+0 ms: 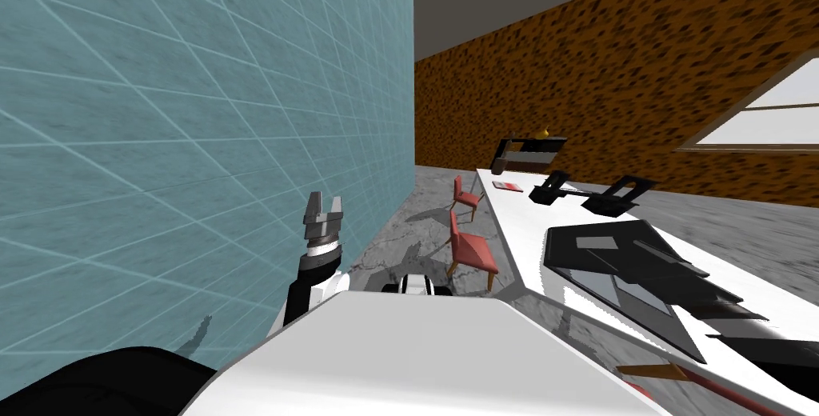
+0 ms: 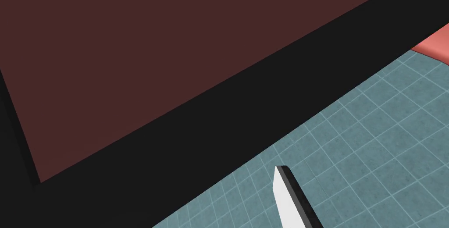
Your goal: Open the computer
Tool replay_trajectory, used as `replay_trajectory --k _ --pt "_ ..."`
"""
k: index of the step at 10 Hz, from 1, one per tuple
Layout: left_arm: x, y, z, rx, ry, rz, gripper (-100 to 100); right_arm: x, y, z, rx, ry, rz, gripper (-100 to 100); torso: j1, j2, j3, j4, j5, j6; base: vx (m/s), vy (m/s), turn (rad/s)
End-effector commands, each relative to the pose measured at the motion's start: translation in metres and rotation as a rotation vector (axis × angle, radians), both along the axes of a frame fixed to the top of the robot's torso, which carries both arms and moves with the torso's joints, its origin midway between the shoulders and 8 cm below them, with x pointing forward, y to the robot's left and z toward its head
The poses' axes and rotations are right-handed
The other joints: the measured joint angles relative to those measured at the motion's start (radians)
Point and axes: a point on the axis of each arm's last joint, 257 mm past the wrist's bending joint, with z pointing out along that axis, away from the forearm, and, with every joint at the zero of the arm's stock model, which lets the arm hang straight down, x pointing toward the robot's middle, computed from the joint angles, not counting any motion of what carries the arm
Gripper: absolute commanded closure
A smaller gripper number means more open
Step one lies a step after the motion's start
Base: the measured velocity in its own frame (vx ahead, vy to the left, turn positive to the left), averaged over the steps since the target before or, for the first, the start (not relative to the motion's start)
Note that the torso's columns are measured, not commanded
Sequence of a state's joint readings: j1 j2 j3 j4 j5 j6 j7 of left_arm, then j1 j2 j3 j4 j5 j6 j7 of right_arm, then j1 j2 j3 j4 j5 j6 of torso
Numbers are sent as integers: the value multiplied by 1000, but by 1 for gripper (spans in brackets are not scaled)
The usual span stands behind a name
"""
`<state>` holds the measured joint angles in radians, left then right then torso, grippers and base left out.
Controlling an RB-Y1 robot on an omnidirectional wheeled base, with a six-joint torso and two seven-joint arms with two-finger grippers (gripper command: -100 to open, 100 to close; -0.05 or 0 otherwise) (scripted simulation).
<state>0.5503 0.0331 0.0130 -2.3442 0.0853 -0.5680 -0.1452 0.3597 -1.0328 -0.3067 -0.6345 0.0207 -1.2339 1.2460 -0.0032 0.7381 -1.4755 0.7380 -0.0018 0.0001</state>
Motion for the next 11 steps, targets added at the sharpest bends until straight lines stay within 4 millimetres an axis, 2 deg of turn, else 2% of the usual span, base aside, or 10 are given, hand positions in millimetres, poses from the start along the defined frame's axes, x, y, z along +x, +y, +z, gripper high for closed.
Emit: replay_trajectory --k 1,4,5,11 --pt "0 0 0 0 0 0 0 2 14 2 -18 -16 32 -100 2 -1 -1 0 1 1 -16 -31 -2" --pt "0 0 0 0 0 0 0 12 54 0 -72 -80 134 -100 0 1 0 0 1 0 -57 -101 27" --pt "0 0 0 0 0 0 0 11 55 1 -72 -83 138 -100 -1 3 1 1 0 0 -61 -101 19" --pt "0 0 0 0 0 0 0 20 130 3 -160 -238 314 -100 4 0 0 0 2 0 -58 -118 27"
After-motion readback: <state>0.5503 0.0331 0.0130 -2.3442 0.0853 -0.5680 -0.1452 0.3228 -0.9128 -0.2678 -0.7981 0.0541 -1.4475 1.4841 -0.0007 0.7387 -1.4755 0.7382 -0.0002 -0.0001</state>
